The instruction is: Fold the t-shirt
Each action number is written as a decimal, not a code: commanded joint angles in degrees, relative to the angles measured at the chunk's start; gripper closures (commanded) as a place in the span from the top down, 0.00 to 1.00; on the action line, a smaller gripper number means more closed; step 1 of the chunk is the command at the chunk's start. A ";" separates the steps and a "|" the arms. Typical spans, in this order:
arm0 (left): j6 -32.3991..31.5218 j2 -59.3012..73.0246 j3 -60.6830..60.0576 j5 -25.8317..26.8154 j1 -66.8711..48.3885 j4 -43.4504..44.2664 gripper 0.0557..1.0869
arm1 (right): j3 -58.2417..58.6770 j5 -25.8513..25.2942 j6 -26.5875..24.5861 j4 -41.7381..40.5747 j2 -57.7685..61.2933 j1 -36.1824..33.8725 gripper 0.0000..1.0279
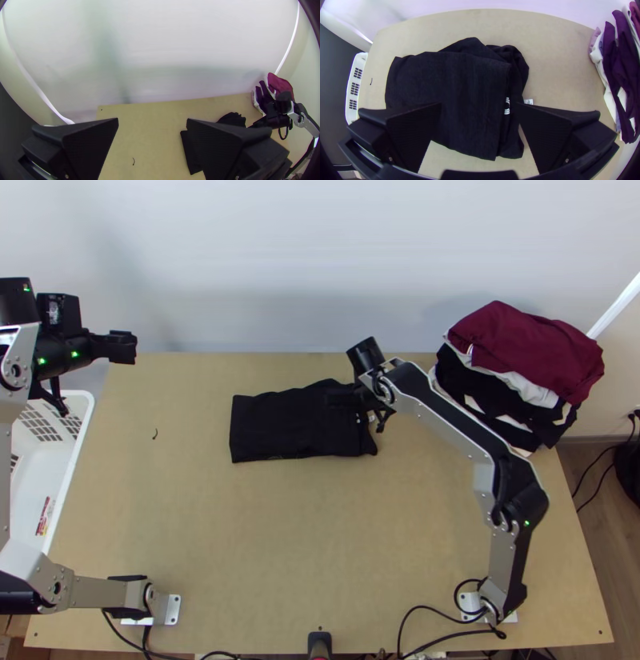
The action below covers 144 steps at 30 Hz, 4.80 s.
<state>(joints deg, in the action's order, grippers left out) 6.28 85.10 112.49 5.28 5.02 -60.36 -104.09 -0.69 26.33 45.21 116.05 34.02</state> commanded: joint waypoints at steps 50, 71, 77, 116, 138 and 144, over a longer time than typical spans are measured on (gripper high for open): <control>4.44 -3.80 -1.74 -1.50 4.56 -2.48 0.96 | -7.62 31.36 5.14 1.46 20.36 -8.36 0.96; 4.70 -4.77 -1.13 -1.50 5.79 -2.75 0.96 | -13.59 31.36 5.14 2.34 8.93 -3.08 0.03; 4.70 -4.68 -1.13 -1.50 5.79 -2.66 0.96 | -14.03 31.36 5.23 2.34 1.11 -4.93 0.03; 4.88 -4.50 0.98 -1.50 5.09 -1.60 0.96 | -25.63 31.45 12.08 -26.84 -13.66 -39.38 0.03; 4.70 -4.24 1.07 -1.50 5.00 -1.34 0.96 | -25.63 37.43 11.55 -28.86 -3.11 -46.06 0.03; 4.53 -3.98 0.98 -1.50 5.09 -1.34 0.96 | -25.72 37.51 9.18 -23.94 -3.02 -47.91 0.03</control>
<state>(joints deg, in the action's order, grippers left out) 10.37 81.69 111.94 3.97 10.33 -62.06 -128.29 36.07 36.97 20.56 113.49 -12.60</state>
